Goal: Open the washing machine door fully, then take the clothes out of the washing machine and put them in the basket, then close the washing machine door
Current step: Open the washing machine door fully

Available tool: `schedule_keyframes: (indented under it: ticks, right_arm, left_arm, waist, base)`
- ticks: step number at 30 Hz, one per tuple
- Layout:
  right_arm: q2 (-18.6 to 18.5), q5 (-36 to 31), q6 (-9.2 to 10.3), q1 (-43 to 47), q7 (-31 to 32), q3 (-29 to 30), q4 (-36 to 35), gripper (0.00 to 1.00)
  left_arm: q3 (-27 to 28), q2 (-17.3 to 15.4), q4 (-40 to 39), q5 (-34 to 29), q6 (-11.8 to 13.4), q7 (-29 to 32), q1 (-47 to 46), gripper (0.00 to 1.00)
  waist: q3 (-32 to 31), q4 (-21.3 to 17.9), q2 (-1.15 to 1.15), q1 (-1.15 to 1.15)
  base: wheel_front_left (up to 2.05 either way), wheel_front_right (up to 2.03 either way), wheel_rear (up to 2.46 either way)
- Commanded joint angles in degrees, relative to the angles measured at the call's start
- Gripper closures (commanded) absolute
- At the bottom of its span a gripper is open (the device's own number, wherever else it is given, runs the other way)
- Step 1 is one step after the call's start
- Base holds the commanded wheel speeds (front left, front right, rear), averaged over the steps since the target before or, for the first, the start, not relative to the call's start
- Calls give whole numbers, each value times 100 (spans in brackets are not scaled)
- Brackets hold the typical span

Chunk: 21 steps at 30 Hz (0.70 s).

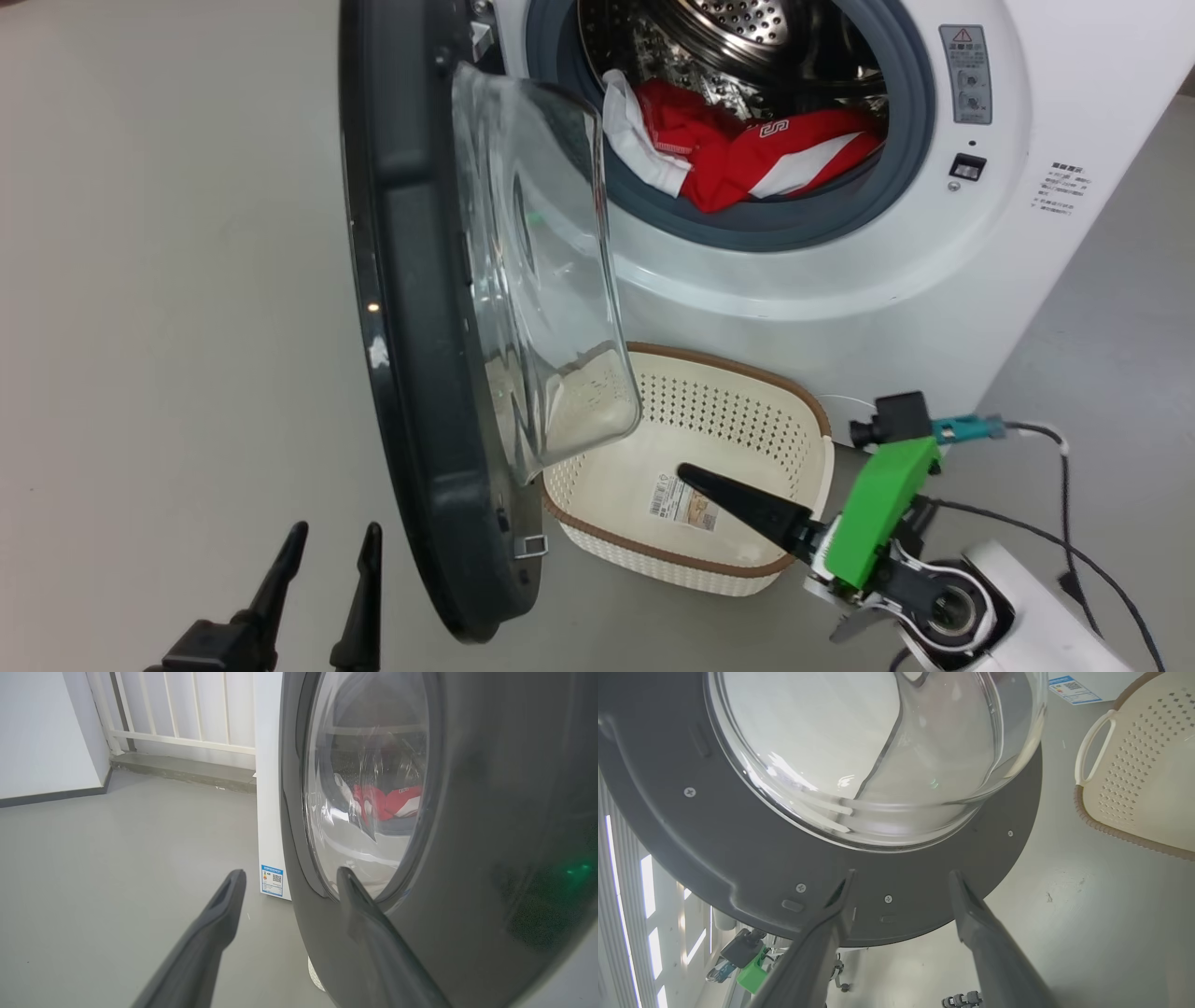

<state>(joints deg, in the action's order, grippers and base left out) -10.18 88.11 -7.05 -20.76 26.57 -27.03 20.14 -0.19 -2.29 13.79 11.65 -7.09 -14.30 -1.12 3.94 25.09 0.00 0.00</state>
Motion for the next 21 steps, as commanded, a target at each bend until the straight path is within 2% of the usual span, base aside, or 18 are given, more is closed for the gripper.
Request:
schedule_keyframes:
  ticks: [1,13,21]
  right_arm:
    - [-41,-89,-44,161,-307,74,-92,0]
    - [-356,-487,-44,736,-1619,169,65,0]
    - [-676,-1227,-44,844,-2714,-300,373,0]
  left_arm:
    - [242,-59,-107,-21,-19,-70,-85,0]
    - [362,-59,-96,-44,-28,-70,-35,0]
    - [393,-59,-43,-80,-33,-70,0,0]
  waist:
    - [-24,-44,0,0]
    - [-45,-208,0,0]
    - [-105,-283,0,0]
  base:
    - [0,0,0]
    - [0,0,0]
    - [0,0,0]
